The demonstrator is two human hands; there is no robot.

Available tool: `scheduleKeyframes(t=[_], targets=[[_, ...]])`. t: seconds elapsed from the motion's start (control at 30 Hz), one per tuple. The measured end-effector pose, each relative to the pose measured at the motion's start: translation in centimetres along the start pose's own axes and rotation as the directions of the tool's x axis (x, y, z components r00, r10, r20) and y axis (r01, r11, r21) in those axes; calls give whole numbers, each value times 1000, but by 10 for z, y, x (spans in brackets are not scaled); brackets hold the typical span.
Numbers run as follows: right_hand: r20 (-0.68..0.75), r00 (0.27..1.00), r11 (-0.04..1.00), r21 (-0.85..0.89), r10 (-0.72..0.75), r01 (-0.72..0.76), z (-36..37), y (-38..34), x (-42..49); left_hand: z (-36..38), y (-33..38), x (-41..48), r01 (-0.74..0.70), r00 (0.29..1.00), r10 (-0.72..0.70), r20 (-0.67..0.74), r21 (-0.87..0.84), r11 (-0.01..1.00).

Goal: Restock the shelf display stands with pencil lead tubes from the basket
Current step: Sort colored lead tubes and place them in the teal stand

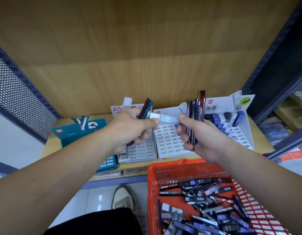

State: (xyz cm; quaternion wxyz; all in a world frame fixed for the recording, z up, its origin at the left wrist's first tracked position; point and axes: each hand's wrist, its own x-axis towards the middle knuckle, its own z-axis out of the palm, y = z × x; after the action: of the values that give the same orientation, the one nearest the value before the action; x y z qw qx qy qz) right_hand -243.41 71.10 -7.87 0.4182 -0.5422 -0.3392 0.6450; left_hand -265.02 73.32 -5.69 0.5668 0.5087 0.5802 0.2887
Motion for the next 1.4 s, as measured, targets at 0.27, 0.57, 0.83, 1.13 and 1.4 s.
scheduleKeyframes(t=[0.27,0.57,0.83,1.13,1.4], targets=[[-189,975,931,-364,-119,44,-71,7,-6,67,24,40,-223,954,274,-118,329,918],[-188,980,941,-339,-66,-1,-118,24,-12,100,16,74,-289,935,354,-18,540,791],[-298,953,951,-307,-53,-44,-155,30,-20,153,26,86,-398,895,444,42,527,751],[-389,916,984,-177,-94,25,-208,39,-32,236,62,119,-494,835,543,94,562,663],[-416,902,992,-90,-116,86,-234,44,-34,287,52,160,-476,837,491,242,765,434]])
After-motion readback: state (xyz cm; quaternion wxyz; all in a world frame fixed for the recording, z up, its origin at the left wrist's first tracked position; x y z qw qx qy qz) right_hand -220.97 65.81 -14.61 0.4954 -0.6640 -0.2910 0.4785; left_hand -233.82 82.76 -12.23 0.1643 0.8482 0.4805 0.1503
